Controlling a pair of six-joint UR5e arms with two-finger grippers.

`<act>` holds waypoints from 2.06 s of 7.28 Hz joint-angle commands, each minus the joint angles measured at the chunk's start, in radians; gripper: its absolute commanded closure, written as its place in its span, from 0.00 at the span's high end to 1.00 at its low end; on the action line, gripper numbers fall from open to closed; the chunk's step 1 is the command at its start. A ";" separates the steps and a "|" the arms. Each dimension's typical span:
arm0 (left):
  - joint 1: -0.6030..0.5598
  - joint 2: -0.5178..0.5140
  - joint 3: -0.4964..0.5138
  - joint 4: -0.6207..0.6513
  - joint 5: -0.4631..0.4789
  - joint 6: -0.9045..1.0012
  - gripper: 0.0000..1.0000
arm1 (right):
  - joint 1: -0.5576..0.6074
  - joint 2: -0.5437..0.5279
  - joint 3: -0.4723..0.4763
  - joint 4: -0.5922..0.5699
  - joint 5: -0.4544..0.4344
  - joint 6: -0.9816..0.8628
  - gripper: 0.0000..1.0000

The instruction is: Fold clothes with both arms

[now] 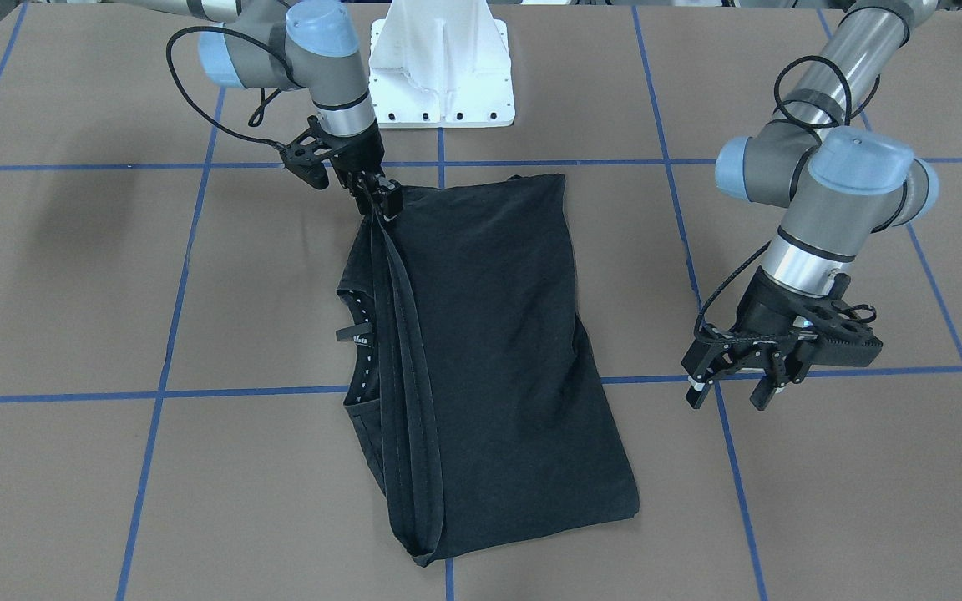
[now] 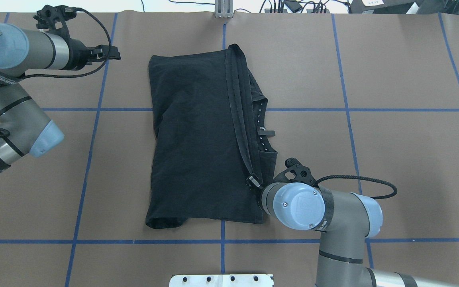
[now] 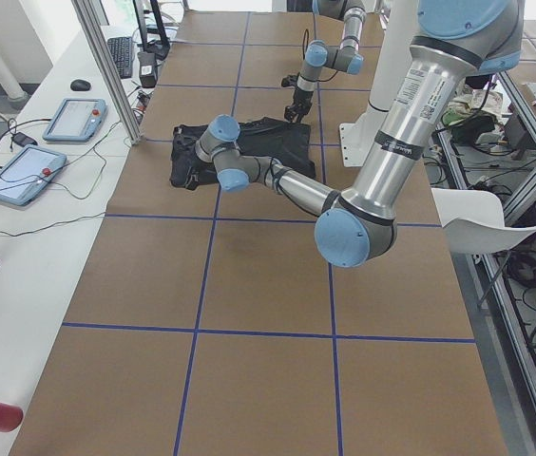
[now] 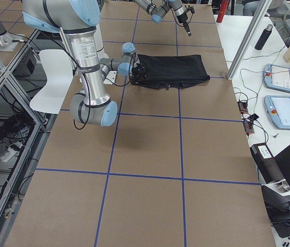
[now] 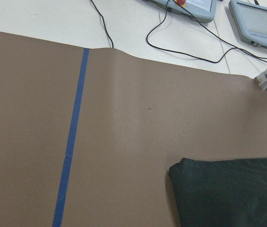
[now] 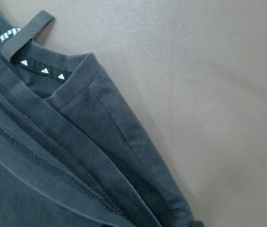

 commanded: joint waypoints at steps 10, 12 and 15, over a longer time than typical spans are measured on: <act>0.288 0.216 -0.420 -0.003 0.142 -0.565 0.99 | -0.032 -0.073 0.158 -0.053 0.003 0.001 0.00; 0.524 0.298 -0.513 0.000 0.332 -0.755 0.99 | -0.033 -0.080 0.172 -0.076 0.005 0.001 0.00; 0.721 0.381 -0.518 0.002 0.451 -0.785 0.94 | -0.035 -0.086 0.176 -0.077 0.006 -0.001 0.00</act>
